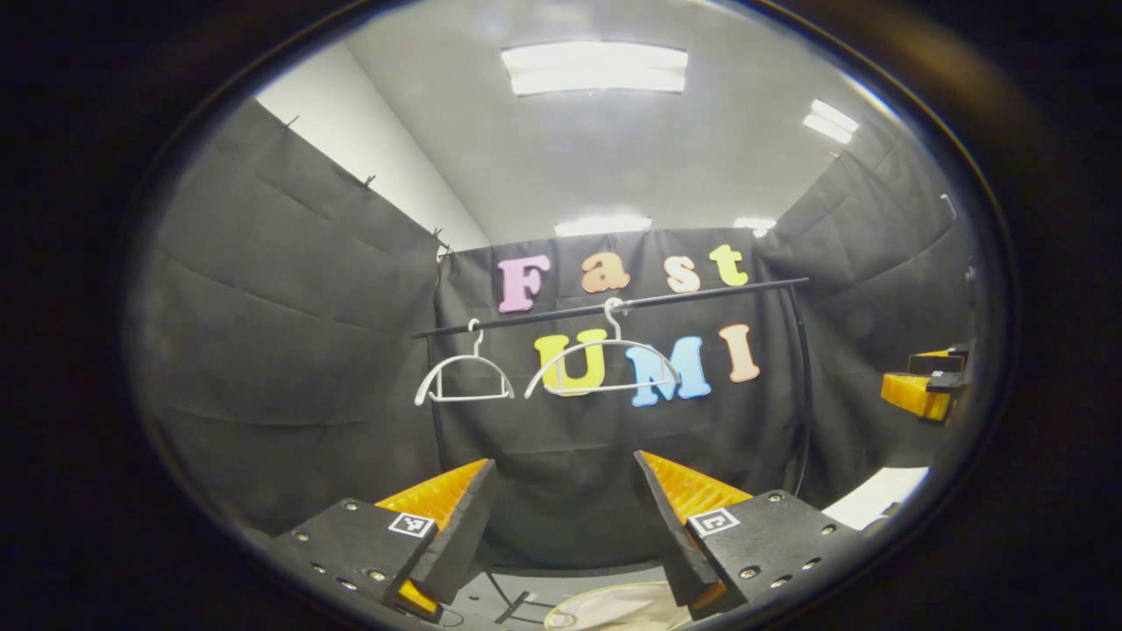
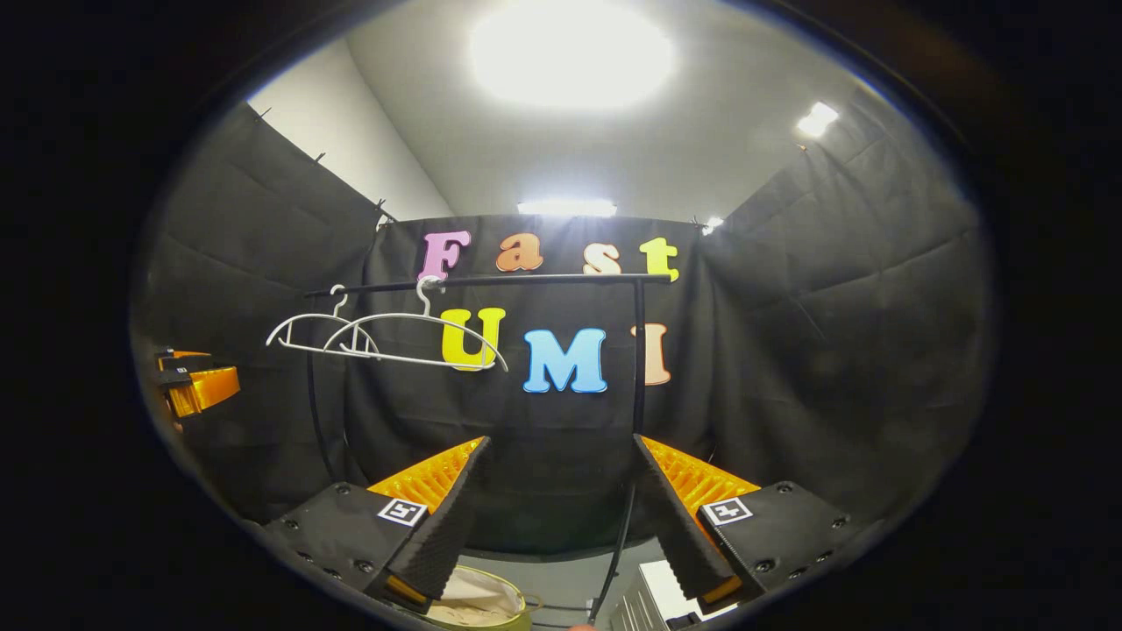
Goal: Grasp the clothes on the hanger with both hands and then place them into the laundry hamper below.
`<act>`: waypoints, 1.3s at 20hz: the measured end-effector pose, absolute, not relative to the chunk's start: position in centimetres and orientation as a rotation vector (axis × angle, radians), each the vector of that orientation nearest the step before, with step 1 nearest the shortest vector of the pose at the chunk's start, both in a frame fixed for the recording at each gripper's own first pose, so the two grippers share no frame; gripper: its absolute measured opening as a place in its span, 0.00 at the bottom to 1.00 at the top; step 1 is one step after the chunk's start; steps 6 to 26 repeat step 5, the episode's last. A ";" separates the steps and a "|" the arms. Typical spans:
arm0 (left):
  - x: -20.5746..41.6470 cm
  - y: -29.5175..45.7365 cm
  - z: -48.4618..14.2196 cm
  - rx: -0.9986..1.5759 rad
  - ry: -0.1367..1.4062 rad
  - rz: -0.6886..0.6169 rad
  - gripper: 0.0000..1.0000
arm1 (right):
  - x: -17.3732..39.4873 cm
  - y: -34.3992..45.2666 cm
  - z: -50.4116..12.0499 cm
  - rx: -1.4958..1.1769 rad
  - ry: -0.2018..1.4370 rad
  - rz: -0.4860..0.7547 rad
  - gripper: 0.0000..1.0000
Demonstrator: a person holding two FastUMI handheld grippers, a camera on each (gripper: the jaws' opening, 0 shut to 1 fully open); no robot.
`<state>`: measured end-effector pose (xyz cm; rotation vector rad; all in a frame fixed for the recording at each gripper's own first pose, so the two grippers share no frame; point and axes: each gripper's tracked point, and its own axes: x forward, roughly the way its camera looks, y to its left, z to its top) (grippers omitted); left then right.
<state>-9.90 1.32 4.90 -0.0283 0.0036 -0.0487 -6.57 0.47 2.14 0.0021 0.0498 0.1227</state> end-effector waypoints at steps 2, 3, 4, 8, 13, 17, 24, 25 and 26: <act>-9.7 1.3 4.9 -0.029 0.000 -0.045 0.89 | -6.3 0.4 2.4 0.003 0.037 0.120 0.98; -9.5 1.3 4.9 -0.030 -0.002 -0.043 0.89 | -6.1 0.4 2.4 0.004 0.034 0.120 0.98; -9.2 1.1 5.0 -0.032 -0.004 -0.042 0.90 | -6.0 0.4 2.4 0.004 0.034 0.121 0.98; -8.9 1.1 4.9 -0.033 -0.006 -0.041 0.90 | -5.8 0.4 2.4 0.004 0.034 0.121 0.95; -8.9 1.1 4.9 -0.033 -0.006 -0.041 0.90 | -5.8 0.4 2.4 0.004 0.034 0.121 0.95; -8.9 1.1 4.9 -0.033 -0.006 -0.041 0.90 | -5.8 0.4 2.4 0.004 0.034 0.121 0.95; -8.9 1.1 4.9 -0.033 -0.006 -0.041 0.90 | -5.8 0.4 2.4 0.004 0.034 0.121 0.95; -8.9 1.1 4.9 -0.033 -0.006 -0.041 0.90 | -5.8 0.4 2.4 0.004 0.034 0.121 0.95; -8.9 1.1 4.9 -0.033 -0.006 -0.041 0.90 | -5.8 0.4 2.4 0.004 0.034 0.121 0.95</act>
